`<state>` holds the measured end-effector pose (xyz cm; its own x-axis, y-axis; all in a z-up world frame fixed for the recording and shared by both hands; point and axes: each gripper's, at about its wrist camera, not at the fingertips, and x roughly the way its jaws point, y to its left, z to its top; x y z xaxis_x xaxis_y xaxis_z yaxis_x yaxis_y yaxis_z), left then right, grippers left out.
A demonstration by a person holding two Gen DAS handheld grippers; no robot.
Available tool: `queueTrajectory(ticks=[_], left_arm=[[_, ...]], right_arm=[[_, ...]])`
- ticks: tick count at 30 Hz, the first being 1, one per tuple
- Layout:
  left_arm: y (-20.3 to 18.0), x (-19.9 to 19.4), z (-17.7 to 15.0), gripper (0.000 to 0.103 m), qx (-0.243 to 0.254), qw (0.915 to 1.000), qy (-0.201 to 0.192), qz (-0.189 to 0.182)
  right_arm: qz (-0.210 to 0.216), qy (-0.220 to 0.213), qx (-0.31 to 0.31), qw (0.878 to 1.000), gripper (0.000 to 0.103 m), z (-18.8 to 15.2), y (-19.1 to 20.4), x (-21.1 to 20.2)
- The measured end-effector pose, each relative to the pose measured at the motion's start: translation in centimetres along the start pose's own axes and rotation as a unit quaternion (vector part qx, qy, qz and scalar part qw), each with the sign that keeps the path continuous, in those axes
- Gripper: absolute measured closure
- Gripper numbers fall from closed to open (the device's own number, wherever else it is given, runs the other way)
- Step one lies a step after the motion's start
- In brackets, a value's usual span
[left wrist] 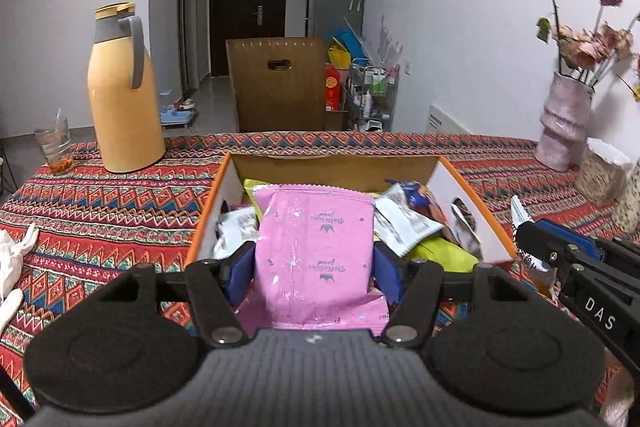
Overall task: Organize snacks
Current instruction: 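Carry the pink and white packets into the box and open both tools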
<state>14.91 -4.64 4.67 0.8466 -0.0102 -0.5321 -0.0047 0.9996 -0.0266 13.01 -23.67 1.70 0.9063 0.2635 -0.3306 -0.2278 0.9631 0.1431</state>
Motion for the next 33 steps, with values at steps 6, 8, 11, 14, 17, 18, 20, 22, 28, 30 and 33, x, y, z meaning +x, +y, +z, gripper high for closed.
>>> queueTrajectory(ticks=[6, 8, 11, 14, 17, 18, 20, 22, 28, 30, 33], left_arm=[[1.9, 2.0, 1.2, 0.04, -0.021, 0.9997, 0.001, 0.01], [2.4, 2.7, 1.6, 0.04, -0.028, 0.9995, 0.002, 0.014], [3.1, 3.8, 2.0, 0.04, -0.036, 0.9992, 0.001, 0.018], [3.6, 5.0, 2.3, 0.04, -0.045, 0.9988, 0.003, 0.021], [3.9, 6.0, 2.5, 0.04, -0.05, 0.9984, 0.001, 0.028], [4.0, 6.3, 2.5, 0.04, -0.052, 0.9982, -0.001, 0.029], [4.5, 7.1, 2.5, 0.04, -0.059, 0.9977, -0.003, 0.033], [4.8, 7.9, 2.2, 0.04, -0.065, 0.9973, -0.001, 0.035], [5.4, 9.8, 1.2, 0.04, -0.072, 0.9965, 0.003, 0.042], [5.7, 10.2, 1.0, 0.04, -0.074, 0.9964, 0.005, 0.04], [5.9, 10.6, 0.7, 0.04, -0.073, 0.9966, 0.01, 0.036]], right_arm=[[0.004, 0.005, -0.01, 1.0, 0.088, 1.3, 1.3, 2.7], [0.005, 0.006, -0.015, 1.0, 0.088, 1.7, 1.8, 3.6], [0.007, 0.01, -0.021, 1.0, 0.088, 2.2, 2.3, 4.9], [0.009, 0.012, -0.023, 1.0, 0.088, 2.4, 2.7, 6.2], [0.011, 0.015, -0.024, 1.0, 0.088, 2.4, 3.0, 7.4], [0.011, 0.016, -0.025, 0.999, 0.088, 2.4, 3.2, 7.9], [0.011, 0.017, -0.026, 0.999, 0.088, 2.4, 3.5, 8.8], [0.01, 0.018, -0.025, 0.999, 0.088, 2.2, 3.7, 9.6], [0.011, 0.017, -0.03, 0.999, 0.088, 0.9, 4.2, 11.5], [0.013, 0.018, -0.034, 0.999, 0.088, 0.6, 4.5, 12.0], [0.016, 0.022, -0.035, 0.999, 0.088, 0.1, 4.5, 12.6]])
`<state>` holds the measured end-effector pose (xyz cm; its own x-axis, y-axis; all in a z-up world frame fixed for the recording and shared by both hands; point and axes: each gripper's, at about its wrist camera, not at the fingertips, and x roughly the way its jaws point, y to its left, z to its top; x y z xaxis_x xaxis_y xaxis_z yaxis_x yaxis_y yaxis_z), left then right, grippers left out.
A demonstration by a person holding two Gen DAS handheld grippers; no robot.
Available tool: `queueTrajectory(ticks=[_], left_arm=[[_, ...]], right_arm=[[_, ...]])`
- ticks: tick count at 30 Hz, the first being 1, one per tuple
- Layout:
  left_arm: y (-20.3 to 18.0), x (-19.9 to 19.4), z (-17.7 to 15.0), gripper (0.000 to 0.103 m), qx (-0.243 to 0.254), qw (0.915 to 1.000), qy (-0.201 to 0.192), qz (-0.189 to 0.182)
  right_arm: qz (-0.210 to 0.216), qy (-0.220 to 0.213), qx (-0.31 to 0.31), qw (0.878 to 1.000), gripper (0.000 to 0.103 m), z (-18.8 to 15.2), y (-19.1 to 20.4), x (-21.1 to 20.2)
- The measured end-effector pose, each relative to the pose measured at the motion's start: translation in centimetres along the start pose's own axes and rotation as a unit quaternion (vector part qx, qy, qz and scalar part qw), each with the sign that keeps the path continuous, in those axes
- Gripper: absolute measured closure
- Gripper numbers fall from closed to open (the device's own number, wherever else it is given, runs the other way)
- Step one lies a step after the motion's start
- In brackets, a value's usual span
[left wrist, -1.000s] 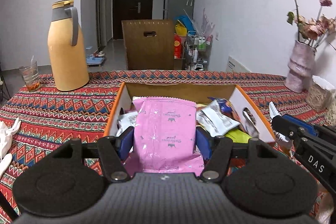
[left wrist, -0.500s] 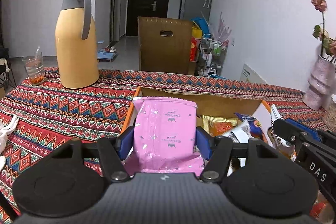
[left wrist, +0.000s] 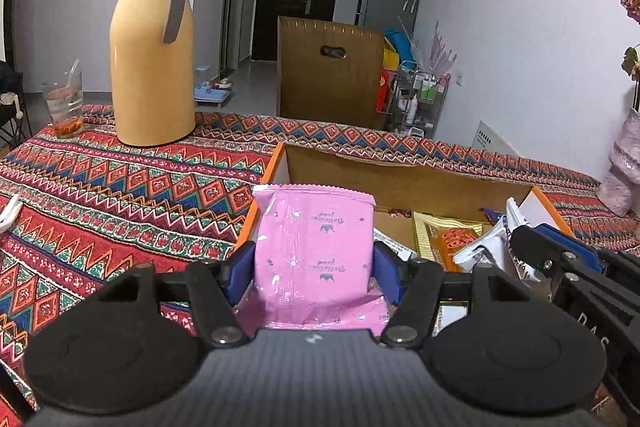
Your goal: Organize snacks
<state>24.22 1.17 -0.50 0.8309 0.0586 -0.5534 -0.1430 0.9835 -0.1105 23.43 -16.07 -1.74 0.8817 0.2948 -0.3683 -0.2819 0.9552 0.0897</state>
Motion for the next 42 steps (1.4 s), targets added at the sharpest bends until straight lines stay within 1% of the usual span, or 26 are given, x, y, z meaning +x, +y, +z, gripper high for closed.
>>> queueTrajectory(ticks=[2, 6, 10, 12, 13, 16, 17, 18, 19, 20, 23, 24, 25, 27, 33, 38, 42], left_arm=[[0.1, 0.2, -0.1, 0.04, 0.0, 1.0, 0.004, -0.005], [0.2, 0.4, -0.3, 0.039, 0.0, 1.0, 0.008, -0.005], [0.2, 0.1, -0.2, 0.039, -0.002, 1.0, 0.001, -0.005], [0.4, -0.2, -0.1, 0.031, -0.006, 0.9999, -0.005, -0.008], [0.4, -0.4, -0.1, 0.029, -0.008, 0.9999, -0.008, -0.007], [0.7, -0.8, 0.0, 0.021, -0.013, 0.9998, -0.013, -0.006], [0.7, -1.0, 0.1, 0.015, -0.015, 0.9998, -0.016, -0.004], [0.7, -1.1, 0.1, 0.009, -0.016, 0.9997, -0.019, -0.001], [0.7, -1.3, 0.2, 0.005, -0.017, 0.9996, -0.023, 0.004], [0.7, -1.6, 0.2, 0.0, -0.018, 0.9994, -0.027, 0.012], [0.8, -2.2, 0.3, 0.0, -0.019, 0.999, -0.035, 0.02], [0.8, -2.4, 0.4, 0.0, -0.019, 0.9989, -0.036, 0.023], [0.8, -2.6, 0.4, 0.0, -0.018, 0.9988, -0.038, 0.026], [0.9, -3.0, 0.6, 0.0, -0.021, 0.9985, -0.041, 0.028], [1.1, -4.8, 1.3, 0.0, -0.022, 0.9978, -0.057, 0.027], [0.8, -7.1, 1.4, 0.0, -0.013, 0.9975, -0.066, 0.019], [0.9, -9.3, 0.9, 0.0, -0.008, 0.9973, -0.071, 0.011]], right_arm=[[0.002, 0.003, -0.001, 1.0, 0.088, -0.4, 0.0, 0.3], [0.001, 0.009, -0.004, 1.0, 0.088, -0.9, 0.1, 0.7], [0.003, 0.009, -0.003, 1.0, 0.087, -0.8, 0.1, 0.9], [0.005, 0.01, 0.001, 1.0, 0.085, -0.8, 0.0, 1.0], [0.006, 0.01, 0.003, 1.0, 0.081, -0.7, -0.1, 0.9], [0.007, 0.009, 0.016, 1.0, 0.074, -0.6, -0.6, 0.7], [0.008, 0.01, 0.021, 1.0, 0.07, -0.6, -0.8, 0.6], [0.007, 0.01, 0.027, 1.0, 0.058, -0.5, -0.9, 0.6], [0.005, 0.008, 0.033, 0.999, 0.044, -0.5, -1.1, 0.5], [0.004, 0.007, 0.038, 0.999, 0.039, -0.4, -1.3, 0.4], [0.009, 0.003, 0.048, 0.999, 0.023, -0.2, -1.7, -0.1], [0.01, 0.002, 0.052, 0.999, 0.011, -0.1, -1.8, -0.3], [0.01, -0.001, 0.054, 0.998, 0.003, -0.1, -1.8, -0.4], [0.01, -0.004, 0.058, 0.998, 0.0, 0.1, -2.0, -0.7], [0.006, -0.007, 0.062, 0.998, 0.0, 0.8, -2.1, -1.4], [0.004, -0.027, 0.048, 0.998, 0.0, 1.9, -1.7, -3.7], [0.003, -0.034, 0.043, 0.998, 0.0, 2.0, -1.4, -5.9]])
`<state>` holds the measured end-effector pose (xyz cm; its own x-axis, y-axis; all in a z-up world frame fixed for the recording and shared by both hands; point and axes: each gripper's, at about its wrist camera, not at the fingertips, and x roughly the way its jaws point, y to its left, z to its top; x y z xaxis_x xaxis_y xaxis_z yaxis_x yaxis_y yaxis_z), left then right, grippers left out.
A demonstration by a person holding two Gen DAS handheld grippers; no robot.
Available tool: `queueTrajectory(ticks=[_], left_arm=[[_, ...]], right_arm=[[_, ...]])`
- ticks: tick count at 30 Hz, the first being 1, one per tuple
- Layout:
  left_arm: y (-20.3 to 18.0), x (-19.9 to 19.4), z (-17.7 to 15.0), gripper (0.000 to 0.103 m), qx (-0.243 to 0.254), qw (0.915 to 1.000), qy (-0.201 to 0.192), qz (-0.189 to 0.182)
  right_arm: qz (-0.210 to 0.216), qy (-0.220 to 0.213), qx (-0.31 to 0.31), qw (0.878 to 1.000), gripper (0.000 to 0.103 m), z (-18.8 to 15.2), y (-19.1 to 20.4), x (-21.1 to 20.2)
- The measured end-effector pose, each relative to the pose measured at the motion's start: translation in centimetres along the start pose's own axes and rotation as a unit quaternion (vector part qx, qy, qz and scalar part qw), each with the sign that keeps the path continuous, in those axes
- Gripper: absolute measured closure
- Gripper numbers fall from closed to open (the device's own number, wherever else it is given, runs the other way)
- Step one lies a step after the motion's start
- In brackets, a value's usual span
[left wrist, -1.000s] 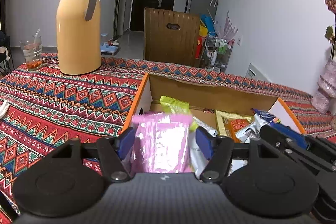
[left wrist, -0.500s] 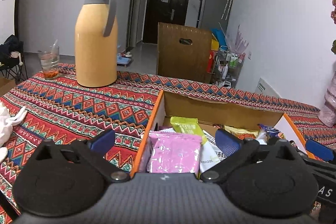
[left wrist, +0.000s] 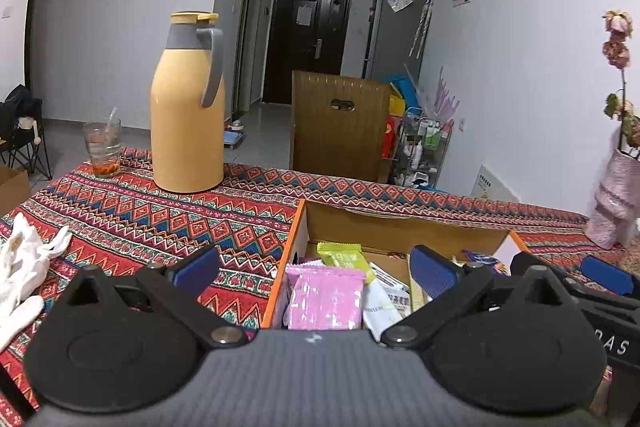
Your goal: Organize snacks
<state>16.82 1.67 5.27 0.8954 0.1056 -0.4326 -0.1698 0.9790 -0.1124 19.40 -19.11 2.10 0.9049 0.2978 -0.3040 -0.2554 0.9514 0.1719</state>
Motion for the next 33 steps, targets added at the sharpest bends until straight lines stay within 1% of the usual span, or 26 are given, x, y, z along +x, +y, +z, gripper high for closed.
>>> queueTrajectory(ticks=[9, 15, 23, 33], left_arm=[[0.6, -4.8, -1.8, 0.0, 0.021, 0.9998, -0.008, -0.002], [1.5, -6.8, -3.5, 0.0, 0.033, 0.9994, 0.0, -0.006], [2.9, -8.0, -6.3, 0.0, 0.042, 0.9986, 0.03, -0.015], [3.5, -8.3, -10.4, 0.0, 0.05, 0.9948, 0.081, -0.036]], right_arm=[[0.003, 0.004, -0.012, 1.0, 0.0, -1.1, 0.6, -4.7], [0.001, 0.013, -0.013, 1.0, 0.0, -2.6, 0.8, -7.8], [-0.004, 0.039, -0.015, 0.999, 0.0, -4.9, 0.9, -10.4], [-0.005, 0.088, -0.015, 0.996, 0.0, -7.9, 0.7, -11.4]])
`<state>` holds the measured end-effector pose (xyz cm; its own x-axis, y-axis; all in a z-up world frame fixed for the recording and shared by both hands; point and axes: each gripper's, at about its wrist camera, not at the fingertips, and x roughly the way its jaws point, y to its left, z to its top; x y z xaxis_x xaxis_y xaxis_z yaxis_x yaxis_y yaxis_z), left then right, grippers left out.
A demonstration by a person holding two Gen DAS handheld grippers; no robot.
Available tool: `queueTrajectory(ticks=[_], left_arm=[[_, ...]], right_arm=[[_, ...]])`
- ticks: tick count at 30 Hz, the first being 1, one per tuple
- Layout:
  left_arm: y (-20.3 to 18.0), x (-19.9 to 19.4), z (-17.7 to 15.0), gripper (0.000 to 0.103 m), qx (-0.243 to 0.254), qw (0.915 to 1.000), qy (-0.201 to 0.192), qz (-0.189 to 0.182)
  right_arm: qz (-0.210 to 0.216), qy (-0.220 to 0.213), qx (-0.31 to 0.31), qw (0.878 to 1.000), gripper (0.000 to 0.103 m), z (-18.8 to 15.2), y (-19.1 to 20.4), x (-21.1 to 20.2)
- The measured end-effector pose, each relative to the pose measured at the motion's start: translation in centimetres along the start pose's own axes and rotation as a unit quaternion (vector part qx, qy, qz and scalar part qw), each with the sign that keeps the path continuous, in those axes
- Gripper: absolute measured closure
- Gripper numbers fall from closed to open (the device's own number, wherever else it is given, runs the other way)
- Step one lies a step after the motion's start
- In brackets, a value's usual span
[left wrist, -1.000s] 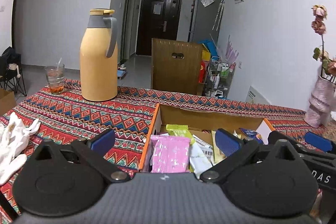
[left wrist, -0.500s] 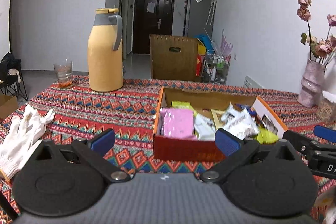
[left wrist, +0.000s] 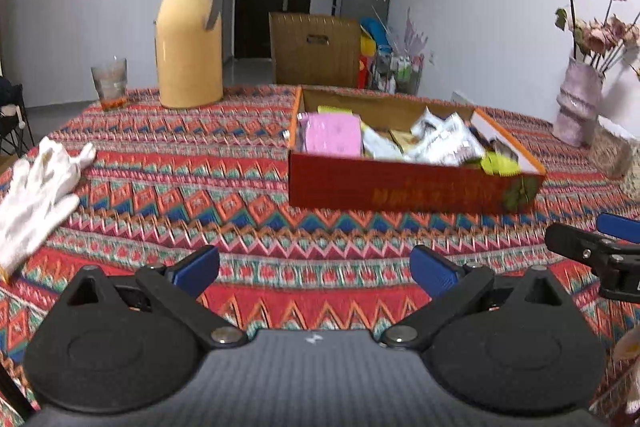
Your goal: Organize snacks
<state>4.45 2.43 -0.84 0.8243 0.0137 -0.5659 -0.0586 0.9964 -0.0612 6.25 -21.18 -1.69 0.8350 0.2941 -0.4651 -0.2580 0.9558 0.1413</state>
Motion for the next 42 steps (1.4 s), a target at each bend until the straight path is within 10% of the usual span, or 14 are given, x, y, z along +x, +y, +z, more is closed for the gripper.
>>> queueTrajectory(ticks=[42], left_arm=[[-0.2, 0.9, -1.6, 0.0, -0.017, 0.999, 0.033, -0.024]], right_arm=[[-0.012, 0.054, 0.017, 0.998, 0.0, -2.8, -0.8, 0.9]])
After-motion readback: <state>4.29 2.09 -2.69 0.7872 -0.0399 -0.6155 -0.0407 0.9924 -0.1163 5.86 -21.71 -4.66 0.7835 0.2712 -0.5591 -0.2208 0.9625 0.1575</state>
